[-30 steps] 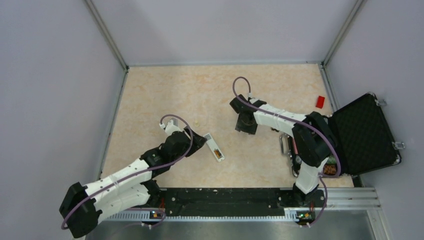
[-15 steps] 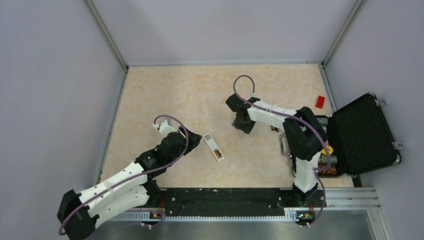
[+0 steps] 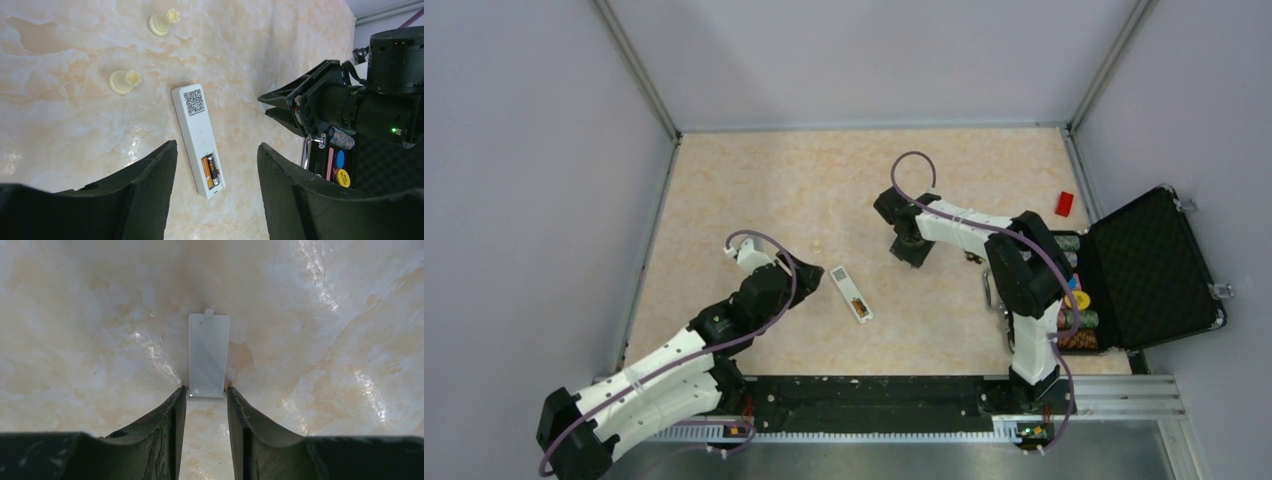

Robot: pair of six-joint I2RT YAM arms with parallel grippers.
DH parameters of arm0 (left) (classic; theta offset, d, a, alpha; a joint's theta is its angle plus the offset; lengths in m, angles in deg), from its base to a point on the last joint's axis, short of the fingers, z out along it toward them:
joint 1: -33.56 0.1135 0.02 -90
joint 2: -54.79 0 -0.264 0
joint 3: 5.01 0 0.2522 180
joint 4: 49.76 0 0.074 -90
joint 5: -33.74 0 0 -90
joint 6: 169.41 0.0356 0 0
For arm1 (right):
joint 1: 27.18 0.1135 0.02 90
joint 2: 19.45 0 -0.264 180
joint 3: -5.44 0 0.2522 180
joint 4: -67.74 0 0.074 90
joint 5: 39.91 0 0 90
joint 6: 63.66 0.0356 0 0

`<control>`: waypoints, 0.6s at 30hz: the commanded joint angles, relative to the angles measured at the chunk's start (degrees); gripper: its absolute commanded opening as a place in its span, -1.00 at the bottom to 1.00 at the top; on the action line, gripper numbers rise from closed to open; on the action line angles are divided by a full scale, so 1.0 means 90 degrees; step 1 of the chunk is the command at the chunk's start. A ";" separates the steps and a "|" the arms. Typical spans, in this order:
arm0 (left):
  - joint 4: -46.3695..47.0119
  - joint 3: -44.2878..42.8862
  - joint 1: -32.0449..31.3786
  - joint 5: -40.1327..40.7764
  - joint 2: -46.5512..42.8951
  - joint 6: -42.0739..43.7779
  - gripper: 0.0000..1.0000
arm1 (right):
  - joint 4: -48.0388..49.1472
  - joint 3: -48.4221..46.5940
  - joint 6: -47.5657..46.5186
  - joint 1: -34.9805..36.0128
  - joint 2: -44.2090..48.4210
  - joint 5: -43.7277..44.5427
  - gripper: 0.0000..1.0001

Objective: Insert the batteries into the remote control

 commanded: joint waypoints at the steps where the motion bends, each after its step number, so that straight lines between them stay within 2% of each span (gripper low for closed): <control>1: 0.0059 0.0027 -0.0007 0.0178 -0.0106 0.0154 0.29 | -0.0219 -0.0093 0.0122 0.0085 -0.0256 -0.0010 -0.33; 8: 0.0076 0.0037 -0.0011 0.0174 -0.0127 0.0185 0.29 | -0.0248 -0.0110 -0.0099 0.0080 -0.0324 -0.0061 -0.41; 14: 0.0133 0.0027 -0.0014 0.0169 -0.0086 0.0200 0.29 | -0.0257 -0.0245 -0.0562 0.0085 -0.0451 -0.0265 -0.18; 18: 0.0207 0.0044 -0.0010 0.0178 -0.0028 0.0200 0.29 | -0.0303 -0.0212 -0.0635 0.0081 -0.0531 -0.0432 -0.15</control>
